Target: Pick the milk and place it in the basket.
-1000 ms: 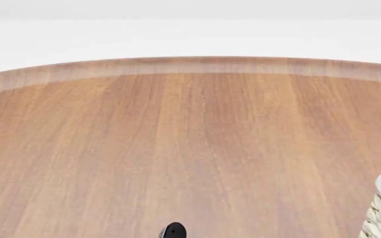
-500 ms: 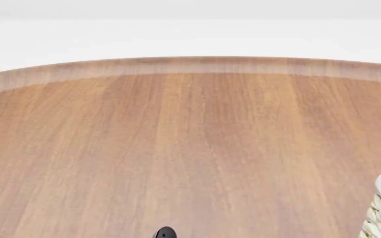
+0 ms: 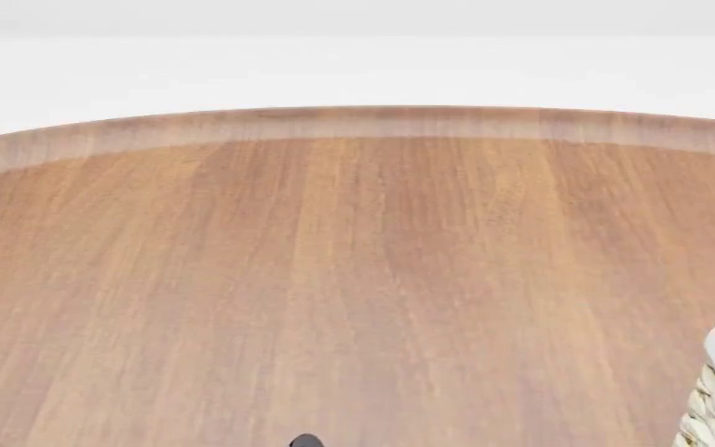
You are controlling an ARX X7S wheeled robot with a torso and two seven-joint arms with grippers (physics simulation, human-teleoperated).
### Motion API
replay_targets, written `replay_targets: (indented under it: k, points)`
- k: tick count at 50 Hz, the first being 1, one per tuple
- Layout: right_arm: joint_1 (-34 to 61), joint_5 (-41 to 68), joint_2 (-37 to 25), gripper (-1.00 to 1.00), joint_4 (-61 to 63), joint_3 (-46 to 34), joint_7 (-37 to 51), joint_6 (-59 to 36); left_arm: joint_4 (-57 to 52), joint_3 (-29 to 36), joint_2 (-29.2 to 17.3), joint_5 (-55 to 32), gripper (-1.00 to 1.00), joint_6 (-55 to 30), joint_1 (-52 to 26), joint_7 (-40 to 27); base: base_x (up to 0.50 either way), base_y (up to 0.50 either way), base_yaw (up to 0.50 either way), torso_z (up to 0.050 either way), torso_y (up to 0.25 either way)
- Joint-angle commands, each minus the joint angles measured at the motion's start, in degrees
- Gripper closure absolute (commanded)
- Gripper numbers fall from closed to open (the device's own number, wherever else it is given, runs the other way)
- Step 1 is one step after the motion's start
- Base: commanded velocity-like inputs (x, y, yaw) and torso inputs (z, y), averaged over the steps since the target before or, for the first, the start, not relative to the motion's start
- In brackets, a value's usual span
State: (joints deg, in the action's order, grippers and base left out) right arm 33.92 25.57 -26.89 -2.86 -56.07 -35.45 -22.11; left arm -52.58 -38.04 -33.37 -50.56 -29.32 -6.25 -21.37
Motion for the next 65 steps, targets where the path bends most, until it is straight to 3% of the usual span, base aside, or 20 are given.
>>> replay_targets:
  k: [1, 17, 18, 42, 65]
  points:
    - [0.2, -0.5, 0.8, -1.0, -1.7, -0.5, -0.3, 0.4, 0.1, 0.0, -0.2, -0.1, -1.0, 0.2, 0.1, -0.2, 0.0, 0.0, 0.0, 0.0, 0.0]
    - [0.6, -0.5, 1.4, -1.0, -2.2, -0.9, -0.7, 0.6, 0.1, 0.1, -0.3, -0.2, -1.0, 0.5, 0.3, -0.4, 0.0, 0.0, 0.0, 0.0, 0.0]
    - [0.6, -0.4, 1.4, 1.0, -2.3, -0.9, -0.7, 0.6, 0.1, 0.2, -0.4, -0.1, -1.0, 0.5, 0.3, -0.4, 0.0, 0.0, 0.0, 0.0, 0.0]
    - [-0.1, 0.2, -0.3, 1.0, 1.3, -1.6, -1.2, 0.0, 0.2, 0.3, -0.6, -0.2, -1.0, 1.0, 0.6, -0.7, 0.0, 0.0, 0.0, 0.0, 0.0]
    - [11.6, 8.7, -10.4, 1.0, 23.0, 8.6, 2.7, -12.0, 0.2, 0.3, -1.0, -0.5, -1.0, 1.3, 0.9, -1.0, 0.0, 0.0, 0.0, 0.0, 0.001]
